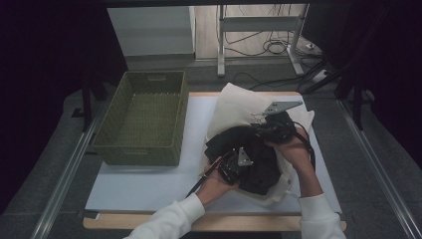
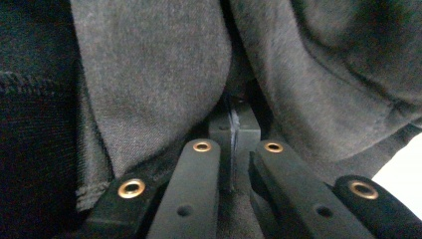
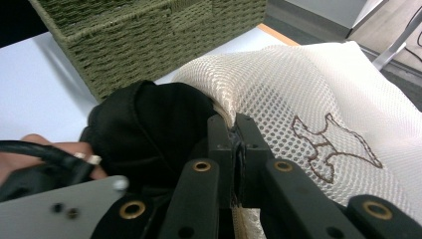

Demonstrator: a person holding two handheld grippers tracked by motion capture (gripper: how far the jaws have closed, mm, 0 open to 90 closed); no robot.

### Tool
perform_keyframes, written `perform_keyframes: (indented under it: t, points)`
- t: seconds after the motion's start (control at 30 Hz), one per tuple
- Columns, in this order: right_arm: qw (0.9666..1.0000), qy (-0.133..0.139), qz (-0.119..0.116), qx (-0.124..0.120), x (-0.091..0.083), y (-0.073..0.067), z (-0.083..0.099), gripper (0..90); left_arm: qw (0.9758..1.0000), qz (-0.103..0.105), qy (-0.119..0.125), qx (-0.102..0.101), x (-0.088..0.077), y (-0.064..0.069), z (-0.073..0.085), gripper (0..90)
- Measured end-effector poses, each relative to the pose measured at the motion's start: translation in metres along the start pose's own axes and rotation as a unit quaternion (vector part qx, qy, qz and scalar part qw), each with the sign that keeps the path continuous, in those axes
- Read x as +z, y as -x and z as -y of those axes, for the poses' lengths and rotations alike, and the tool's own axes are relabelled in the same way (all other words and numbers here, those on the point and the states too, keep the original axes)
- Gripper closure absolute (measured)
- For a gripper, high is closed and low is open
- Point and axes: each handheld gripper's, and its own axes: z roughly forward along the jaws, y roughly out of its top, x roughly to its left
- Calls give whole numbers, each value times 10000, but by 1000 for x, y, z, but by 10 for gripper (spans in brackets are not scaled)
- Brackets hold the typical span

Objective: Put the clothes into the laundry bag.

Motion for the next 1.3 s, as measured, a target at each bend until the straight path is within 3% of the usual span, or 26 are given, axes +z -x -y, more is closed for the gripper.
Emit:
perform_keyframes:
  t: [0.07, 0.17, 0.4, 0.67, 0.83, 0.93, 1.07, 1.2, 1.3]
  points:
    - [10000, 19, -8, -33, -1, -2, -1, 876, 10000, -58, -25, -37, 3, -1, -2, 900]
    - [9999, 30, -46, -84, -2, -5, -3, 876, 9996, -138, -3, -253, 7, -1, -7, 899]
    - [9998, 91, -132, -99, -4, -8, -4, 877, 9990, -300, 20, -338, 18, -3, -17, 899]
    - [9997, 146, -144, -100, -8, -8, -5, 877, 9988, -452, 141, -132, 27, -7, -20, 899]
    - [9997, 164, -154, -100, -8, -8, -5, 877, 9988, -375, 268, -144, 26, -5, -18, 899]
    - [9998, 175, -123, -30, -7, -5, -3, 877, 9990, -259, 355, -11, 13, 1, -14, 898]
    - [9997, 187, -107, 66, -7, 2, 0, 876, 9979, -198, 566, 258, -18, 7, -4, 898]
    - [9997, 197, -100, 144, -8, 5, 1, 876, 9958, -165, 890, 130, -57, 1, 10, 897]
    - [9997, 192, -95, 155, -7, 6, 1, 876, 9937, -308, 1077, 0, -79, -9, 17, 898]
